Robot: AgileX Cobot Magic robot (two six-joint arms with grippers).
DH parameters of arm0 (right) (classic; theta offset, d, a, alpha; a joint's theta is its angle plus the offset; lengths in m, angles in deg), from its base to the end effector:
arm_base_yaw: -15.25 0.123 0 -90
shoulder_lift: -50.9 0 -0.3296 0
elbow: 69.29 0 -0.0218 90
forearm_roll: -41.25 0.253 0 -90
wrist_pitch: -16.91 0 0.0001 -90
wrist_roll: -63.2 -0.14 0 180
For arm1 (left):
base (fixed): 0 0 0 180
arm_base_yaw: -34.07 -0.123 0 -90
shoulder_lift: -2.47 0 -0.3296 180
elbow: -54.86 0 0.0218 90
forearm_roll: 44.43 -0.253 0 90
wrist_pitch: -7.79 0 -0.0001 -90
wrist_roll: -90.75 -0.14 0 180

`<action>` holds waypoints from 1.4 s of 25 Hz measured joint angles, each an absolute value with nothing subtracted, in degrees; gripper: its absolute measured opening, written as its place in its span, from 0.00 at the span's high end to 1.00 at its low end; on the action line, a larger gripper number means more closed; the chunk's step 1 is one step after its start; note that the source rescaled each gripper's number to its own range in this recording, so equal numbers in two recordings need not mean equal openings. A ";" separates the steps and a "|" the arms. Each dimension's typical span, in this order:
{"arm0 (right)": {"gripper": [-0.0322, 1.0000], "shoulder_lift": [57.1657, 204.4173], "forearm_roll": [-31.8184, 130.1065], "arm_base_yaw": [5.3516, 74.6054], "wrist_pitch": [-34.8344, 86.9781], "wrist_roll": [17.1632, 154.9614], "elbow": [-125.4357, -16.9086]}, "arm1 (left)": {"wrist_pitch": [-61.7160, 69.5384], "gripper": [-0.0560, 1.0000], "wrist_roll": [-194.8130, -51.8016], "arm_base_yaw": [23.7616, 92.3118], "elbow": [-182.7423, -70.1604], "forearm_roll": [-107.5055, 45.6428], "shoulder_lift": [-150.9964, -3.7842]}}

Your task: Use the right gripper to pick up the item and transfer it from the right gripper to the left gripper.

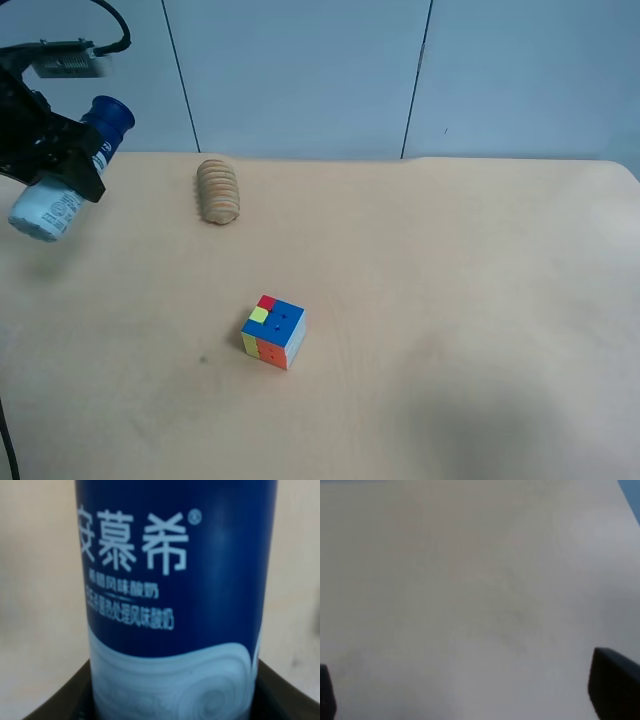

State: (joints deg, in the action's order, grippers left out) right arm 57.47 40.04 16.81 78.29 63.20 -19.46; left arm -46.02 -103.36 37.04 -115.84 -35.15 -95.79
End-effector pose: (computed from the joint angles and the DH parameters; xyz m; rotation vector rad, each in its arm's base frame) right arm -0.0049 -0.0027 0.2536 -0.0269 2.0553 -0.0084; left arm 0.3388 -0.0358 0.2623 0.3127 2.7828 -0.1598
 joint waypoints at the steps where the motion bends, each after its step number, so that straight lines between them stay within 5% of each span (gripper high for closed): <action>1: 0.00 57.47 40.04 16.81 78.29 63.20 -19.46 | -45.15 0.90 -103.36 37.04 -115.84 -34.10 -96.85; 35: 0.00 57.47 40.04 16.81 78.29 63.20 -19.46 | -35.33 0.90 -102.93 37.04 -115.89 -35.77 -115.41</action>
State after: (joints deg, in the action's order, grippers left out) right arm 57.47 40.04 16.81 78.29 63.20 -19.46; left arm -35.33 -102.93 37.04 -115.89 -35.77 -115.41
